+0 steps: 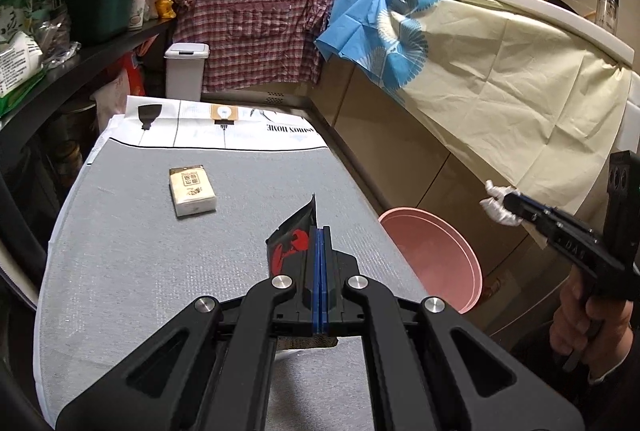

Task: Collect trash
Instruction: 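Carry the crab-logo packet and white tissue over the pink bin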

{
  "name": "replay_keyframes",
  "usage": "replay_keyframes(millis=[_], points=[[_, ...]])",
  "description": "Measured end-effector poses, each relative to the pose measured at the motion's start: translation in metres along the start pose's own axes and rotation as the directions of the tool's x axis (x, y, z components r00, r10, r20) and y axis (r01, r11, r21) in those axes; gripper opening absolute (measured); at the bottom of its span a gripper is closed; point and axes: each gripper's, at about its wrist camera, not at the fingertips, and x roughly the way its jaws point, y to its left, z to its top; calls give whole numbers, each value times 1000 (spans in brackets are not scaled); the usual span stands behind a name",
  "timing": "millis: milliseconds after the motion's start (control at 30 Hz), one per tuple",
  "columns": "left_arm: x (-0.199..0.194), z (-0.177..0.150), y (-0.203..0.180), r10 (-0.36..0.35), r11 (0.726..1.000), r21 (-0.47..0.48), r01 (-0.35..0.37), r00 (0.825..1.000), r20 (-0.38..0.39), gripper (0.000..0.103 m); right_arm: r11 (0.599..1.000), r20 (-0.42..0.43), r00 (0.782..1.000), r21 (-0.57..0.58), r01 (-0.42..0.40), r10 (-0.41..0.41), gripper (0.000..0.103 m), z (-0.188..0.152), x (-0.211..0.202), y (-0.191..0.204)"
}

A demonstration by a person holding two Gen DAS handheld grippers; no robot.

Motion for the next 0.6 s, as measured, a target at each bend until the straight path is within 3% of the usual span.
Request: replay_keyframes(millis=[600], points=[[47,-3,-67,-47,995,86,54,995,-86,0,977,-2,991,168,133,-135,8,-19,8,-88]])
